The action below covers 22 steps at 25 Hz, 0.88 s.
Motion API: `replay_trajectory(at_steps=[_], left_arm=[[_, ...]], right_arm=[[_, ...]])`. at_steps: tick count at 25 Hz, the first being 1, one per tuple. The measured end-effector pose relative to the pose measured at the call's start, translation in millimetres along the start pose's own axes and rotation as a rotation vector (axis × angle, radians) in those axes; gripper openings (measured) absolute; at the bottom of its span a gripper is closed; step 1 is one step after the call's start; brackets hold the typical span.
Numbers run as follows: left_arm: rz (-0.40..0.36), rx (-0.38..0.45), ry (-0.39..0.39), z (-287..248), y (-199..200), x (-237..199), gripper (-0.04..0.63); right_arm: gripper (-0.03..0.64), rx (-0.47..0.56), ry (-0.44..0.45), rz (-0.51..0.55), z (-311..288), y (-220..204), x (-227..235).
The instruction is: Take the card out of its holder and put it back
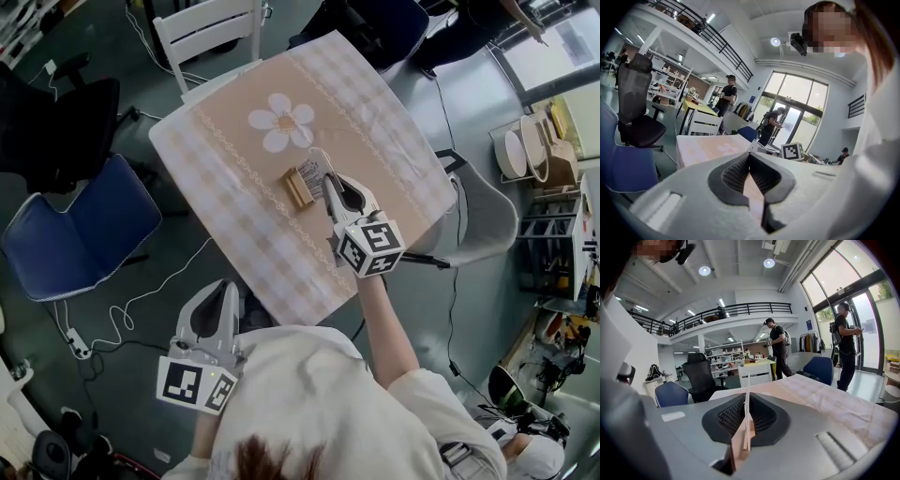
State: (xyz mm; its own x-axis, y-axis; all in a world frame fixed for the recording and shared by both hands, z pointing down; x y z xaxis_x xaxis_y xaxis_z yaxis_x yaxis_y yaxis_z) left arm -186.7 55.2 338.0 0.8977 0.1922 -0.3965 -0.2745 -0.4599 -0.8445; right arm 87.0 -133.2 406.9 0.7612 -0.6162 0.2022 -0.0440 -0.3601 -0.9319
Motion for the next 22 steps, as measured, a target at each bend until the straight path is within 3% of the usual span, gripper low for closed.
replay_trajectory(at_steps=[11, 22], left_arm=[[0.01, 0.008, -0.003, 2.5, 0.5, -0.2, 0.0], [0.006, 0.008, -0.008, 3.8, -1.8, 2.0, 0.0]], right_arm=[[0.017, -0.061, 0.009, -0.011, -4.7, 5.6, -0.4], [0.018, -0.027, -0.016, -0.038, -5.0, 3.7, 5.9]])
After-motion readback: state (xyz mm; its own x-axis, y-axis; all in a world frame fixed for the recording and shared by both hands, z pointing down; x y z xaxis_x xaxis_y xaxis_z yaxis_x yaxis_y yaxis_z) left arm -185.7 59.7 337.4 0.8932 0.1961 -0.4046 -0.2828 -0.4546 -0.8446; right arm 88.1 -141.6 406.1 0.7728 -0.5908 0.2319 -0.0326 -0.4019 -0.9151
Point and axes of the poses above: the fingertips, and each gripper's own axes: z backward along the fingers, x to its right, y out of its top, the point moved 10 cm from there along z, backward along the fingers, and after that the axes turned 9 degrees about y, right-handed, at the moved point
